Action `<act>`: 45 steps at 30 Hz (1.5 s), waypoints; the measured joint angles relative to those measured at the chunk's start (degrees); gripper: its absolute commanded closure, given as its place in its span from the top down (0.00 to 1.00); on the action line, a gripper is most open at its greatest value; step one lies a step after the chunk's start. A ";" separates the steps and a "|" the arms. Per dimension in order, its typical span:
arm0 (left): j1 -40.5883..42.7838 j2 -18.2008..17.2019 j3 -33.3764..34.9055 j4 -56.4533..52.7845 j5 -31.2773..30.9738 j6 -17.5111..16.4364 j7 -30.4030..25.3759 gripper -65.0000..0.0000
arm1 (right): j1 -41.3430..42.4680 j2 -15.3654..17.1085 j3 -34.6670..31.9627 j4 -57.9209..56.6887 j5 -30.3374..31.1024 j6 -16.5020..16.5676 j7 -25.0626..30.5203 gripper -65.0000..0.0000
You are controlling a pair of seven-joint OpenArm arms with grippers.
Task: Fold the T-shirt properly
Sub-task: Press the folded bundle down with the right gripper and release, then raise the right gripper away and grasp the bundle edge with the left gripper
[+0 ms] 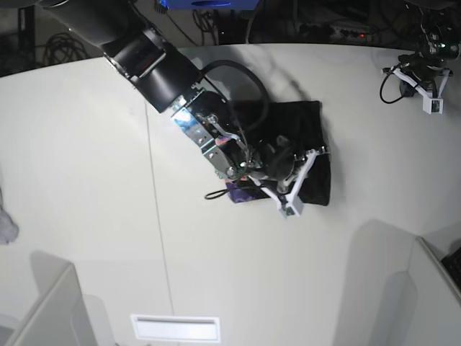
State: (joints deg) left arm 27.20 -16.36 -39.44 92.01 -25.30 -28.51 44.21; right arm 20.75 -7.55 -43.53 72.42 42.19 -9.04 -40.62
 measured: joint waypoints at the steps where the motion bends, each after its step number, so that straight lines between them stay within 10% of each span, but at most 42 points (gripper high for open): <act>1: 0.00 0.00 0.00 0.00 0.00 0.00 -0.02 0.00 | 0.00 0.00 -0.42 1.01 0.20 -0.04 -0.15 0.00; 12: 0.04 0.04 0.00 0.35 -0.02 0.00 0.02 0.00 | -2.38 0.76 -2.49 9.79 -0.02 0.02 -4.33 0.00; 25: -0.42 6.45 -0.13 15.37 -0.52 -11.17 0.31 0.00 | -17.05 16.94 18.03 28.83 -0.20 -0.17 -3.45 0.00; 33: -4.17 7.08 0.17 8.76 -20.76 -10.88 0.83 0.95 | -26.64 23.28 24.59 34.23 -0.15 0.00 -3.32 0.00; 39: -11.15 7.28 5.73 0.94 -22.75 -8.61 4.55 1.00 | -32.74 23.93 31.85 34.51 -0.02 0.24 -3.13 0.00; 45: -14.40 6.97 10.93 -4.79 -22.29 -7.54 4.94 1.00 | -36.33 23.43 37.75 34.69 -0.11 8.11 -3.10 0.00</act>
State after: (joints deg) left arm 12.80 -9.39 -28.51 87.22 -47.59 -36.05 49.15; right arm -15.57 15.88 -5.78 107.11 42.09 -0.93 -43.72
